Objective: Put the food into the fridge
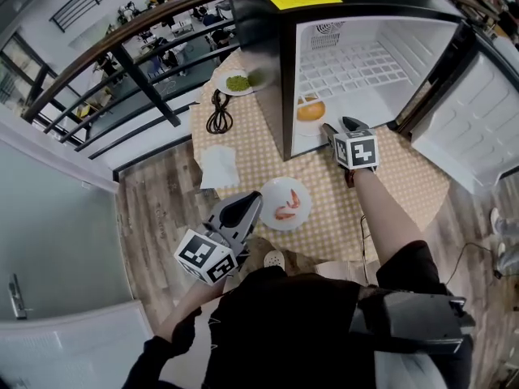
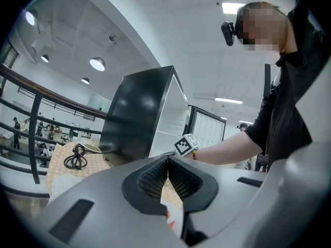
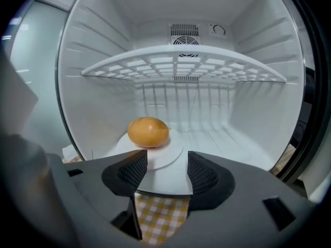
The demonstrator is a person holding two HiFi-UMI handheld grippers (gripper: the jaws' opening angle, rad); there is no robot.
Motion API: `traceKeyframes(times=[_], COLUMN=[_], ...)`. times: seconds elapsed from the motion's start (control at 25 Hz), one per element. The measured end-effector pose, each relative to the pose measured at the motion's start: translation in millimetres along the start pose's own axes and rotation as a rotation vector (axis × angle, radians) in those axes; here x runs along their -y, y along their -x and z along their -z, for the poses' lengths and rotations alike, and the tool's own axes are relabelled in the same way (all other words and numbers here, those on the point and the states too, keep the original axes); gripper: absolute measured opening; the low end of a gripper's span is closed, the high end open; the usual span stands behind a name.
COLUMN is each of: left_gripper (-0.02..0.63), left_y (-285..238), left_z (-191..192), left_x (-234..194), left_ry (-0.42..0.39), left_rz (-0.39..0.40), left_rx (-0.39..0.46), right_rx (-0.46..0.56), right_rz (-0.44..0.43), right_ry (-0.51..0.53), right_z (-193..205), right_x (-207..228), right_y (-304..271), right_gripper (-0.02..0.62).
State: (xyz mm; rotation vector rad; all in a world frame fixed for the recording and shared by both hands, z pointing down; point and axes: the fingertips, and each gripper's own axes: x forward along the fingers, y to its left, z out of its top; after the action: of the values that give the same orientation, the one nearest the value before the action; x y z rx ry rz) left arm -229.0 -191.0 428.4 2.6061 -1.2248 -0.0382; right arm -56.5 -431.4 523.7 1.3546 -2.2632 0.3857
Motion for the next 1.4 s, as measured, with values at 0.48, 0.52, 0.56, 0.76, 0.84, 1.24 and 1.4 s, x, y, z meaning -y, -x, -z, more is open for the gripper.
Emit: traceKeyframes(times=[0.48, 0.52, 0.56, 0.76, 0.84, 1.24, 1.4], left_gripper=[0.014, 0.014, 0.014, 0.014, 0.015, 0.014, 0.014], left_y=[-27.9, -29.6, -30.7, -32.7, -31.2, -4.1, 8.7], left_z=[-16.3, -18.4, -20.2, -25.7, -25.9, 5.3, 25.7], left_x=[66.9, 73.2, 79.8, 121.4, 143.7, 237.1, 266.7], left_ry=[-0.016, -0.016, -0.015, -0.011, -0.011, 0.038, 0.057], left_rz=[0.078, 0.078, 0.077, 0.082, 0.093, 0.061, 0.031], left_rx=[0.042, 0.049, 0.055, 0.087, 0.098, 0.101, 0.096], right_rx=[0.217, 0.240, 0.260, 0.312, 0.326, 0.338, 0.320], right_rz=[-0.198, -0.213, -0.228, -0.309, -0.330, -0.348, -0.342], right_ry=[-0.186, -0.195, -0.209, -0.294, -0.308, -0.329, -0.311], right_z=[-10.9, -12.4, -12.9, -0.6, 6.8, 58.9, 88.8], right_x=[-39.7, -41.7, -43.6, -53.7, -56.3, -44.5, -34.8], right_y=[121.9, 135.1, 148.2, 208.1, 234.2, 340.6, 368.3], right_gripper=[0.238, 0.234, 0.219, 0.180, 0.159, 0.060, 0.058])
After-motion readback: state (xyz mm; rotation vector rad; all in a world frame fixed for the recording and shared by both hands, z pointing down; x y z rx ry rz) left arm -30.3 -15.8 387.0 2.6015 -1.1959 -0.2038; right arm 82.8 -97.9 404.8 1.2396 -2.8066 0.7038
